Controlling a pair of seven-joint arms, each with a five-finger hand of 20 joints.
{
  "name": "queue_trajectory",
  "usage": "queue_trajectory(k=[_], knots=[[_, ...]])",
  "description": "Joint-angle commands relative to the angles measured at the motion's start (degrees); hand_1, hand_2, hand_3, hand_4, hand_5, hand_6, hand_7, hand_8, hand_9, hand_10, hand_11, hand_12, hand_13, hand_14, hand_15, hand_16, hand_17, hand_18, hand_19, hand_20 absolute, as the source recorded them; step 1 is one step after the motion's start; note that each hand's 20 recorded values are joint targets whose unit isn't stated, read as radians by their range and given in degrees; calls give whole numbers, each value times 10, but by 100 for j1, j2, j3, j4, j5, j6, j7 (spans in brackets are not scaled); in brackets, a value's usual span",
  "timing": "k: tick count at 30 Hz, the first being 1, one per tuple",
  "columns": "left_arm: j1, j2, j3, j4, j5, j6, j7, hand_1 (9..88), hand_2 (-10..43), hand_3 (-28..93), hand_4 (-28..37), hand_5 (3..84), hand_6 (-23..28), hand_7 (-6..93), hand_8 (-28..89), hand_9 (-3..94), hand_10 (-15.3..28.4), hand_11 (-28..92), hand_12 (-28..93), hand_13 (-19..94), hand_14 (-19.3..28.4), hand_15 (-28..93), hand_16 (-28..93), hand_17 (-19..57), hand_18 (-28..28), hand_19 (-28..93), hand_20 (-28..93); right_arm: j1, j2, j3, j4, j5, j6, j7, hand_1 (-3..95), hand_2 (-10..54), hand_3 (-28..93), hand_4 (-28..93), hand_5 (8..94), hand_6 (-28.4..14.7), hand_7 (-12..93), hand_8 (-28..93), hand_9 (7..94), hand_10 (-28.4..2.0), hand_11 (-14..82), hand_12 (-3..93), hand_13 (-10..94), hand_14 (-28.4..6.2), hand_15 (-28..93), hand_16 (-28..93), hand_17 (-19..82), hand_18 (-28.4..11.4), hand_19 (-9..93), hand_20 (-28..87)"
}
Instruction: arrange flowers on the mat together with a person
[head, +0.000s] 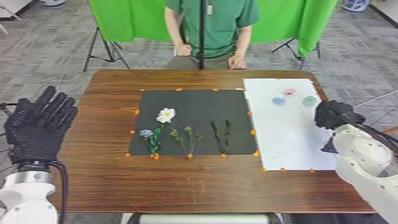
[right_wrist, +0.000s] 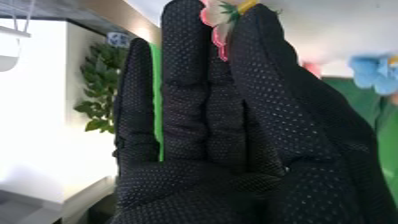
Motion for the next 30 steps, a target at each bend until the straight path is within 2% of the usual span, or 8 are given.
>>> queue_trajectory(k=[1, 4, 7, 11, 18, 25, 28, 30], knots=[[133, -24, -47, 18, 7, 28, -64, 246, 154, 723, -283, 451, 81, 102, -88, 355, 148, 170, 76, 248, 140, 258, -72, -41, 125, 302, 103, -206, 93, 311, -824, 6, 231, -398, 639, -95, 604, -283, 639, 50, 407, -58, 797, -43, 134, 457, 729, 9, 269, 491, 278, -128, 550, 235], [113, 1, -50, 34, -1, 24, -89, 247, 153, 723, -283, 451, 81, 102, -88, 355, 147, 170, 76, 248, 140, 258, -72, -41, 125, 302, 103, 93, 105, 80, -1173, 0, 392, -588, 637, -95, 608, -283, 648, 50, 421, -55, 803, -41, 139, 467, 734, 9, 272, 500, 277, -129, 551, 239], [100, 2, -43, 37, 6, 28, -111, 247, 152, 722, -283, 451, 81, 103, -88, 355, 146, 169, 76, 249, 140, 257, -72, -41, 125, 302, 103, 506, -138, -38, -1432, 444, 101, -940, 634, -95, 614, -283, 649, 52, 424, -53, 806, -40, 144, 475, 736, 10, 276, 510, 272, -130, 551, 241], [69, 10, 20, 51, -34, 13, -143, 249, 152, 721, -283, 451, 81, 102, -89, 355, 146, 169, 76, 248, 141, 258, -71, -42, 125, 302, 104, 1363, -564, -807, -1446, 423, 170, -1190, 628, -95, 621, -283, 648, 52, 425, -53, 803, -40, 141, 477, 733, 9, 272, 512, 267, -130, 547, 241], [14, 21, 101, 70, -6, 4, -188, 249, 152, 720, -283, 451, 82, 101, -89, 355, 147, 169, 76, 248, 141, 258, -71, -42, 127, 303, 105, 2703, -1485, -2316, -981, 331, -86, -1322, 627, -95, 622, -283, 645, 52, 422, -52, 803, -40, 141, 480, 732, 9, 273, 517, 264, -134, 551, 246], [-107, 30, 204, 122, -26, 8, -220, 250, 152, 720, -283, 451, 82, 101, -88, 355, 147, 169, 75, 248, 141, 258, -70, -43, 127, 303, 105, 3279, -2168, -3199, -477, 283, -360, -1452, 629, -95, 624, -283, 649, 49, 417, -51, 803, -42, 137, 478, 730, 5, 273, 517, 268, -148, 568, 257], [-186, 55, 258, 141, -6, -13, -235, 250, 152, 719, -283, 451, 81, 101, -89, 355, 147, 168, 75, 248, 141, 258, -70, -43, 127, 303, 105, 3459, -2334, -3574, -259, 284, -329, -1422, 630, -95, 624, -283, 649, 48, 414, -51, 802, -43, 136, 477, 729, 4, 272, 516, 269, -147, 569, 257], [-200, 62, 281, 152, -28, -35, -235, 249, 152, 720, -283, 451, 81, 101, -88, 354, 147, 167, 75, 248, 141, 257, -70, -43, 127, 303, 105, 3675, -2415, -4024, -17, 259, 28, -1268, 630, -95, 623, -283, 649, 48, 413, -52, 801, -44, 135, 477, 726, 2, 272, 517, 269, -148, 569, 257]])
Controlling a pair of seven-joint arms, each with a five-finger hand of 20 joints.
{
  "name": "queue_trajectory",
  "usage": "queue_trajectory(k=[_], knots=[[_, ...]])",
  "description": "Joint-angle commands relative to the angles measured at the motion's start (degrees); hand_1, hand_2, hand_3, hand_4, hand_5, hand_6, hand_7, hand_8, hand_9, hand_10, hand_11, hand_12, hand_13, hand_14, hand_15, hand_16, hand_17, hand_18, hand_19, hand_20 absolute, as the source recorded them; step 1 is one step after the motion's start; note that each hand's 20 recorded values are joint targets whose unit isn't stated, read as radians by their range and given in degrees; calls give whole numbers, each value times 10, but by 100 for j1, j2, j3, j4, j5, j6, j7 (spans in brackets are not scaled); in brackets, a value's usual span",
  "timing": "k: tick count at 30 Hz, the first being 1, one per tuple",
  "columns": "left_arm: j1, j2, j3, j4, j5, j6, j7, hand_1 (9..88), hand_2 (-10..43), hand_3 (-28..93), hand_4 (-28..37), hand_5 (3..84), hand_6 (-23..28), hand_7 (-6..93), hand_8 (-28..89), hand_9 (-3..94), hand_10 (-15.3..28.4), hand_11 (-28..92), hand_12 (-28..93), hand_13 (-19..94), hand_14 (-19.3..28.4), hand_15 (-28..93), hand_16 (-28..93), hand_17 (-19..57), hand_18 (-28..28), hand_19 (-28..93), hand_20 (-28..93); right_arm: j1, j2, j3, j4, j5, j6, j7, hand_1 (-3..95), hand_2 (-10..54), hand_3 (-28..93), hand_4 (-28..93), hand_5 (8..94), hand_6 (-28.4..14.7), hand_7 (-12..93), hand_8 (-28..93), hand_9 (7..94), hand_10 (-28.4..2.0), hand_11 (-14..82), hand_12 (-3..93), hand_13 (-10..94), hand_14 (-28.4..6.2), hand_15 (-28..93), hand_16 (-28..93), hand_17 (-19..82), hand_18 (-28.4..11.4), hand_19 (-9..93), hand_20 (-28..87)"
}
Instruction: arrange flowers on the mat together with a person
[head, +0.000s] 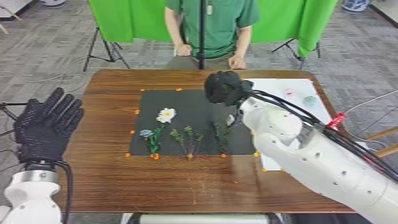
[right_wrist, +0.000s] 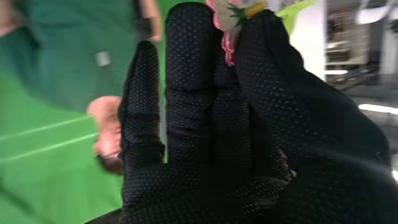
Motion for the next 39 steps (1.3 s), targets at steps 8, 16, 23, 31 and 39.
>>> queue_trajectory(k=[8, 16, 23, 31, 39], knots=[[-119, 61, 179, 138, -93, 2, -122, 249, 152, 721, -283, 451, 81, 101, -89, 355, 148, 167, 76, 248, 140, 256, -69, -42, 127, 302, 104, 729, -883, -1471, 924, -115, 348, 251, 629, -95, 625, -283, 646, 46, 412, -54, 797, -45, 133, 474, 722, 1, 272, 514, 270, -149, 576, 260], [-191, 111, 216, 188, -170, 18, -130, 249, 152, 721, -283, 452, 81, 101, -88, 355, 145, 169, 77, 248, 141, 260, -68, -42, 127, 303, 106, 784, -1051, -1809, 1172, 106, 614, 498, 632, -95, 620, -283, 646, 45, 413, -56, 797, -45, 135, 473, 721, 1, 274, 511, 271, -150, 579, 259], [-240, 125, 293, 233, -262, 16, -127, 249, 152, 722, -283, 452, 81, 102, -89, 355, 146, 169, 76, 249, 141, 260, -70, -43, 127, 304, 106, 753, -1083, -1880, 1154, -17, 768, 537, 623, -95, 612, -283, 622, 46, 411, -69, 786, -47, 126, 462, 707, -1, 276, 509, 265, -152, 583, 253], [-195, 118, 272, 228, -344, 129, -93, 253, 146, 724, -283, 452, 80, 104, -88, 356, 146, 169, 76, 248, 142, 260, -70, -40, 125, 303, 105, 582, -1041, -1693, 1022, 16, 564, 652, 592, -95, 609, -283, 596, 43, 311, -151, 724, -55, 124, 386, 643, -18, 316, 456, 239, -160, 578, 209], [-156, 121, 239, 217, -341, 146, -125, 257, 140, 726, -283, 452, 81, 106, -89, 356, 145, 172, 76, 245, 144, 266, -71, -40, 124, 305, 104, 354, -984, -1451, 818, -86, 343, 701, 536, -95, 666, -283, 572, 29, 279, -171, 656, -84, 237, 259, 601, -47, 374, 377, 214, -168, 572, 177]])
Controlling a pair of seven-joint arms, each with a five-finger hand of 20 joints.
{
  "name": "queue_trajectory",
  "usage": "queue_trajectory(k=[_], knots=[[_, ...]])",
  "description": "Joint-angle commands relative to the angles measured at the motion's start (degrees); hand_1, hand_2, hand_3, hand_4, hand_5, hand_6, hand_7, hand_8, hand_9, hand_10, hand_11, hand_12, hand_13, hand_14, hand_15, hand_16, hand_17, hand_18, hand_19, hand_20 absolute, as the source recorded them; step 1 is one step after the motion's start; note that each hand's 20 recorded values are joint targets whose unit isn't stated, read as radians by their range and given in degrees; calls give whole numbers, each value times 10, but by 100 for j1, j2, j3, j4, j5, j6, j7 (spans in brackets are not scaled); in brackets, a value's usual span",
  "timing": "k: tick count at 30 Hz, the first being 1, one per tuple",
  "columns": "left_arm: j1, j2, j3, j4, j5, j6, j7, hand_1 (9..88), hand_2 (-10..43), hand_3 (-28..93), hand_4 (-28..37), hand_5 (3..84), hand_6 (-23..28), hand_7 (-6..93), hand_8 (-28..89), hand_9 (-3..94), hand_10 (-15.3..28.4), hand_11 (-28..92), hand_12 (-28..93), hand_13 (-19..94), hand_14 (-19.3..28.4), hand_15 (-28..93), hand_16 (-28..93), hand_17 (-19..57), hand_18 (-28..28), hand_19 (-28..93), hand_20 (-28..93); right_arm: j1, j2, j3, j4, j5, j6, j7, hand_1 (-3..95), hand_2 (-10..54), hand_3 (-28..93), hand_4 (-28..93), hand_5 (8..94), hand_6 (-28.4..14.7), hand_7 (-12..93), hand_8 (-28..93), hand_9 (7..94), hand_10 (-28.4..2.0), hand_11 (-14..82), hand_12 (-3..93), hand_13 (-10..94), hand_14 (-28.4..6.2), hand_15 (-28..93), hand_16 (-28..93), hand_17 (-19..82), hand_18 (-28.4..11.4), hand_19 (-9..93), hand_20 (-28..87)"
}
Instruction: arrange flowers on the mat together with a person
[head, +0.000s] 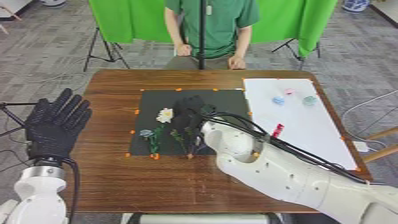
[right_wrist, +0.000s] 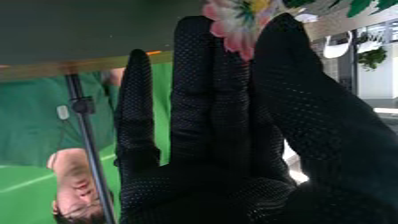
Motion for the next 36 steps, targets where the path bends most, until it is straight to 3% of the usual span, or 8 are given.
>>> queue_trajectory(k=[1, 10, 18, 21, 23, 27, 31, 36], knots=[[131, -14, -23, 35, -37, 61, -54, 257, 139, 726, -283, 452, 81, 106, -89, 356, 146, 172, 76, 244, 144, 266, -71, -40, 124, 305, 104, -193, 63, 228, -207, -146, -213, 92, 535, -95, 665, -283, 572, 28, 276, -170, 654, -86, 244, 250, 599, -48, 378, 369, 213, -168, 571, 174], [159, -35, -42, 27, -29, 38, -52, 262, 133, 726, -283, 452, 82, 107, -88, 355, 147, 173, 76, 243, 145, 268, -72, -40, 124, 305, 104, -494, 203, 662, -576, -75, -265, 214, 463, -95, 686, -283, 557, 13, 250, -157, 625, -95, 246, 219, 575, -71, 411, 283, 198, -174, 562, 161], [188, -67, -55, 9, 11, -68, -1, 262, 134, 722, -283, 452, 82, 106, -89, 355, 146, 172, 76, 244, 146, 267, -73, -41, 125, 305, 104, -1389, 747, 1825, -1567, 577, 593, 482, 333, -95, 735, -280, 551, -8, 220, -142, 611, -127, 228, 213, 554, -94, 423, 262, 189, -181, 568, 155], [218, -88, -94, 21, -68, -110, 67, 239, 159, 696, -283, 450, 81, 103, -89, 355, 147, 171, 75, 244, 144, 261, -73, -41, 125, 304, 103, -2003, 1043, 2555, -2009, 1496, 1021, 257, 220, 19, 714, -236, 532, -40, 173, -117, 587, -163, 192, 199, 530, -129, 415, 225, 182, -187, 576, 140], [258, -121, -125, 15, -108, -112, 119, 286, 163, 588, -283, 448, 78, 100, -88, 355, 147, 170, 75, 244, 143, 254, -71, -41, 125, 304, 103, -2574, 1291, 3223, -2271, 2414, 1069, -236, 201, 55, 705, -228, 521, -47, 161, -110, 573, -174, 179, 194, 511, -144, 405, 208, 178, -190, 578, 133], [411, -133, -234, -57, -84, -104, 193, 325, 170, 492, -283, 443, 75, 94, -86, 354, 147, 165, 76, 245, 139, 248, -68, -40, 125, 300, 103, -4057, 1284, 5350, -2419, 5157, -411, -1702, 196, 84, 711, -227, 398, -65, 129, -87, 364, -190, 89, 174, 311, -162, 298, 176, 111, -182, 507, 101], [450, -156, -303, -62, -39, -13, 210, 270, 171, 588, -283, 440, 77, 92, -85, 354, 147, 165, 77, 244, 138, 245, -66, -41, 125, 299, 105, -5153, 1425, 6394, -2765, 6333, 293, -2229, 188, 94, 713, -228, 357, -68, 107, -77, 319, -188, 53, 174, 257, -164, 220, 180, 83, -179, 449, 90], [685, -222, -543, -146, -112, -60, 400, 229, 158, 697, -283, 442, 79, 96, -85, 355, 148, 166, 77, 248, 136, 246, -67, -40, 125, 300, 105, -6032, 1349, 7379, -2945, 7126, 334, -2745, 166, 92, 721, -225, 355, -60, 93, -72, 333, -183, 39, 171, 265, -160, 157, 212, 78, -176, 403, 94]])
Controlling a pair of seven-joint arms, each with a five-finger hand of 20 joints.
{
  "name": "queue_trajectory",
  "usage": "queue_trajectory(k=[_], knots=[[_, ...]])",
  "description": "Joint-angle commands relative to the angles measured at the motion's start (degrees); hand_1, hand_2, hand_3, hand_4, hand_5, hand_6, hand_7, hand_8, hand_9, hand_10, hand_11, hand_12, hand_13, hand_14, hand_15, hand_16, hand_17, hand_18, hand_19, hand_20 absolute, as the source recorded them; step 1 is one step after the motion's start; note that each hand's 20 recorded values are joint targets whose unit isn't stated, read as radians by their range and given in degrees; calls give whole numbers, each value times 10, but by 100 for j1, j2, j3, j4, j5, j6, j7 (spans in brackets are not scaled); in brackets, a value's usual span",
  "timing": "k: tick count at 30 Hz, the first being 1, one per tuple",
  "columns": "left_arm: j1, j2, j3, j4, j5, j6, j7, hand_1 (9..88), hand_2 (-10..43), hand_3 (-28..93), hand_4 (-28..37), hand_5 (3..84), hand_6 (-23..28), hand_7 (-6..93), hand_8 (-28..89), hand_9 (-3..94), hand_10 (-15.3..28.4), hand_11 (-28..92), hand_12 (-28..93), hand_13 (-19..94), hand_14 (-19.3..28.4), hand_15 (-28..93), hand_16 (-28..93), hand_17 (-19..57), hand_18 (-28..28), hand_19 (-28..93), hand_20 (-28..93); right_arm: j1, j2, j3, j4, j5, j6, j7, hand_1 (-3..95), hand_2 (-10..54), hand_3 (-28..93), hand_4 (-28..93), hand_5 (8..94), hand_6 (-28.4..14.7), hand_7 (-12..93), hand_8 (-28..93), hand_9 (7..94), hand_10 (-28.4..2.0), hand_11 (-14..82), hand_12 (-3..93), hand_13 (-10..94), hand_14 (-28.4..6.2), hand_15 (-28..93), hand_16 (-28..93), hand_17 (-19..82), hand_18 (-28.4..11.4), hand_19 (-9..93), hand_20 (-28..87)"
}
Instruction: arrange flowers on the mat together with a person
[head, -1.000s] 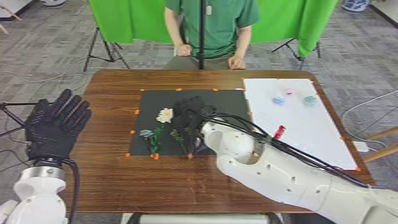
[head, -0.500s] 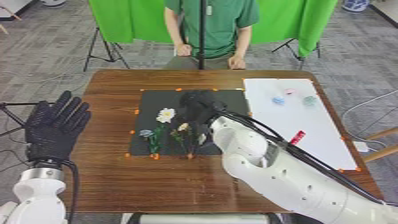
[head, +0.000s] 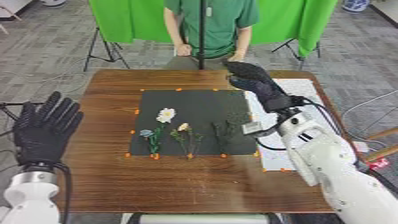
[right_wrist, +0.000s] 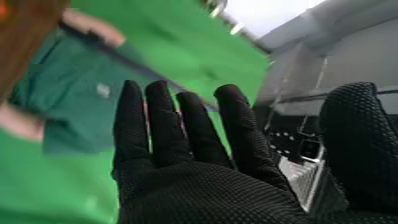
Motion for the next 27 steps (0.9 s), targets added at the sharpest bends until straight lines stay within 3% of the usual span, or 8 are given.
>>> queue_trajectory(k=[1, 3, 6, 9, 13, 15, 23, 27], knots=[[357, -110, -269, -87, -110, -8, 288, 235, 158, 687, -283, 443, 79, 96, -86, 355, 148, 166, 76, 248, 136, 246, -67, -40, 125, 300, 105, -2218, 177, 2280, -311, 3099, 688, -365, 164, 91, 722, -225, 355, -59, 91, -70, 335, -181, 35, 170, 265, -161, 146, 220, 77, -175, 393, 96], [359, -72, -285, -126, -211, 96, 440, 254, 173, 620, -283, 438, 78, 96, -86, 355, 148, 165, 76, 248, 136, 245, -68, -41, 126, 300, 106, -2505, 131, 2620, -356, 3122, 598, -407, 160, 89, 722, -224, 355, -55, 89, -69, 336, -179, 32, 171, 265, -160, 133, 233, 76, -174, 381, 100], [408, -73, -382, -151, -116, 39, 446, 350, 188, 421, -283, 377, 63, 85, -85, 331, 143, 148, 75, 247, 137, 237, -66, -41, 128, 300, 105, -2907, 28, 3015, -451, 3245, 610, -578, 156, 84, 723, -221, 354, -51, 86, -68, 334, -177, 25, 173, 267, -160, 112, 247, 76, -173, 366, 105], [439, -67, -490, -151, 103, -24, 327, 302, 184, 506, -283, 378, 63, 85, -85, 328, 141, 146, 77, 244, 135, 225, -63, -41, 128, 299, 105, -3225, -96, 3328, -532, 3229, 618, -710, 152, 77, 725, -220, 352, -44, 82, -67, 329, -166, 22, 173, 271, -156, 88, 260, 78, -172, 352, 110], [432, -36, -514, -147, 102, -64, 313, 243, 171, 626, -283, 394, 68, 83, -84, 329, 141, 147, 78, 241, 132, 220, -60, -40, 127, 294, 103, -3419, -172, 3458, -587, 3294, 635, -863, 150, 73, 725, -218, 353, -37, 81, -67, 330, -150, 22, 170, 276, -148, 63, 275, 81, -169, 332, 115], [439, -20, -470, -188, 94, 84, 338, 230, 164, 665, -283, 399, 70, 82, -83, 329, 140, 148, 77, 240, 130, 218, -60, -41, 127, 294, 103, -3491, -207, 3528, -607, 3305, 564, -857, 150, 72, 727, -217, 353, -35, 80, -67, 330, -144, 22, 169, 275, -144, 58, 277, 83, -167, 325, 116], [402, -2, -533, -218, 86, 200, 302, 233, 150, 704, -283, 357, 59, 98, -89, 300, 133, 148, 76, 237, 130, 226, -61, -42, 126, 295, 104, -3680, -292, 3634, -588, 3446, 294, -978, 152, 69, 728, -217, 340, -32, 60, -71, 320, -138, 13, 150, 271, -140, 45, 275, 84, -166, 314, 121], [436, -55, -524, -217, 108, 113, 321, 242, 148, 711, -283, 391, 71, 99, -90, 316, 138, 161, 76, 239, 128, 232, -63, -41, 125, 297, 104, -3838, -373, 3836, -620, 3393, 73, -962, 154, 69, 728, -217, 338, -32, 57, -68, 317, -137, 15, 144, 270, -138, 44, 274, 83, -167, 314, 125]])
